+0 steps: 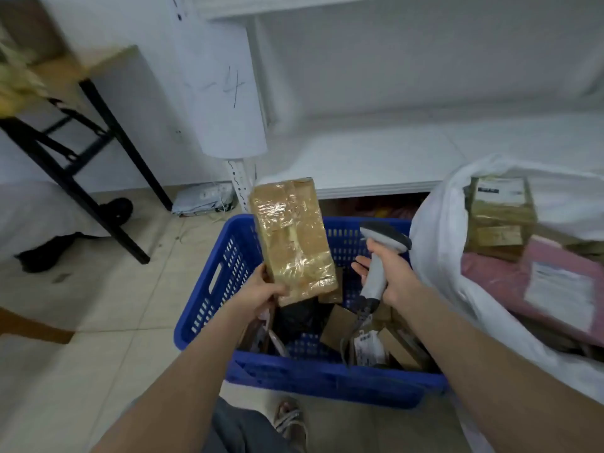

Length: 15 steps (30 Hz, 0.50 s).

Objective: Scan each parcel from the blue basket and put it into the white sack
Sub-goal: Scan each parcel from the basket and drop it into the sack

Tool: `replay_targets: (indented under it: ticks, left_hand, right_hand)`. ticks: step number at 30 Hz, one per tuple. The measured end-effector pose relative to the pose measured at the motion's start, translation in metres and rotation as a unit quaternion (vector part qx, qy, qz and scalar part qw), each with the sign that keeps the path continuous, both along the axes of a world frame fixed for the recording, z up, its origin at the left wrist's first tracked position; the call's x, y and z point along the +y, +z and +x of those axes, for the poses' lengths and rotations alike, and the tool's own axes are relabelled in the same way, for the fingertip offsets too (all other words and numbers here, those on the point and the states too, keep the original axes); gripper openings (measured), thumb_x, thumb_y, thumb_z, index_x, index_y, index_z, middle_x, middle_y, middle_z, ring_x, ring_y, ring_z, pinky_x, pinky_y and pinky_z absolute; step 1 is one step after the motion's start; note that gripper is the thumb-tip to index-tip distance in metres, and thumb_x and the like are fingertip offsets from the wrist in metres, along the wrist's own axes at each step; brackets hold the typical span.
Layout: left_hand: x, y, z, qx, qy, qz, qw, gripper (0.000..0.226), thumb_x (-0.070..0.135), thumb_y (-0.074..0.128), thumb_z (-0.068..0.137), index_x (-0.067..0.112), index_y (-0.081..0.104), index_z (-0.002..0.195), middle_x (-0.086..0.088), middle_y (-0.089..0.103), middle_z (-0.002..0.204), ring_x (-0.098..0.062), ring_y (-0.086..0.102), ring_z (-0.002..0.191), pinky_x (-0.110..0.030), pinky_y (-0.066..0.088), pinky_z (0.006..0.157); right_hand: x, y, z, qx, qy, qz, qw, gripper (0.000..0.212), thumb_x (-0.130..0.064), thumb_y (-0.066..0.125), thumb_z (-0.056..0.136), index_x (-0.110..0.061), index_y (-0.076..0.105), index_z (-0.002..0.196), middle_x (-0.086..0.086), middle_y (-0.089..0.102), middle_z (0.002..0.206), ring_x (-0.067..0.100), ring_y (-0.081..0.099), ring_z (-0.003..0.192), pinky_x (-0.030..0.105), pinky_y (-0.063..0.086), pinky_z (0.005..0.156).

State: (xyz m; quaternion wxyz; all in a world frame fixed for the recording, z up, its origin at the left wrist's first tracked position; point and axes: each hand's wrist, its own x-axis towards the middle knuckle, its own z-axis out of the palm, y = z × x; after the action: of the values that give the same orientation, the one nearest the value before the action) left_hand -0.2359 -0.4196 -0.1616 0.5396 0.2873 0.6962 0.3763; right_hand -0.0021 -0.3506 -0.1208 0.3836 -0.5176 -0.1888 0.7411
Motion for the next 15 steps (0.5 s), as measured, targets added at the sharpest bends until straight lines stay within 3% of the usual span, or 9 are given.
replay_targets:
  ticks: [3, 5, 9, 11, 13, 15]
  left_hand:
    - [-0.012, 0.026, -0.004, 0.151, -0.080, 0.070, 0.983, 0.092, -0.005, 0.073, 0.073, 0.020, 0.025, 0.147, 0.001, 0.043, 0.130, -0.021, 0.047, 0.118, -0.036, 0.050, 0.087]
    - [-0.018, 0.036, -0.005, 0.225, -0.129, 0.099, 0.961, 0.103, 0.008, 0.081, 0.066, 0.025, 0.023, 0.148, 0.003, 0.036, 0.137, -0.020, 0.042, 0.126, -0.039, 0.049, 0.095]
    - [-0.026, 0.051, 0.006, 0.345, -0.166, 0.140, 0.913, 0.107, 0.022, 0.082, 0.072, 0.032, 0.011, 0.151, 0.007, 0.022, 0.135, -0.010, 0.033, 0.120, -0.035, 0.037, 0.107]
    - [-0.025, 0.056, 0.012, 0.417, -0.185, 0.141, 0.879, 0.105, 0.028, 0.078, 0.077, 0.037, 0.005, 0.151, 0.000, 0.026, 0.136, -0.016, 0.038, 0.119, -0.039, 0.042, 0.103]
    - [-0.023, 0.063, 0.020, 0.437, -0.212, 0.129, 0.865, 0.098, 0.025, 0.073, 0.082, 0.039, 0.005, 0.151, -0.002, 0.032, 0.137, -0.022, 0.047, 0.115, -0.040, 0.048, 0.095]
    - [-0.021, 0.072, 0.033, 0.323, -0.197, 0.132, 0.916, 0.078, 0.010, 0.063, 0.089, 0.036, 0.021, 0.150, -0.003, 0.044, 0.138, -0.021, 0.057, 0.109, -0.035, 0.054, 0.084]
  right_hand:
    - [-0.013, 0.027, 0.008, 0.039, 0.035, -0.025, 0.998, 0.041, -0.034, 0.064, 0.091, -0.014, 0.053, 0.126, 0.015, 0.060, 0.123, 0.025, 0.066, 0.083, 0.029, 0.053, 0.052]
    - [-0.018, 0.038, 0.013, 0.069, 0.038, -0.048, 0.996, 0.048, -0.037, 0.064, 0.091, -0.014, 0.053, 0.131, 0.017, 0.058, 0.129, 0.030, 0.067, 0.084, 0.029, 0.056, 0.050]
    - [-0.032, 0.050, 0.030, 0.117, 0.013, -0.075, 0.990, 0.040, -0.044, 0.064, 0.089, -0.012, 0.060, 0.113, 0.016, 0.064, 0.115, 0.036, 0.062, 0.107, 0.038, 0.060, 0.070]
    - [-0.038, 0.052, 0.041, 0.132, 0.004, -0.083, 0.988, 0.045, -0.045, 0.067, 0.087, -0.012, 0.061, 0.117, 0.017, 0.063, 0.122, 0.036, 0.061, 0.111, 0.035, 0.059, 0.058]
    - [-0.043, 0.053, 0.050, 0.132, 0.021, -0.080, 0.988, 0.048, -0.045, 0.070, 0.084, -0.013, 0.063, 0.120, 0.016, 0.065, 0.123, 0.035, 0.069, 0.098, 0.031, 0.056, 0.047]
    - [-0.048, 0.052, 0.057, 0.110, 0.030, -0.058, 0.992, 0.040, -0.038, 0.072, 0.085, -0.012, 0.065, 0.115, 0.014, 0.068, 0.116, 0.033, 0.073, 0.084, 0.029, 0.056, 0.051]
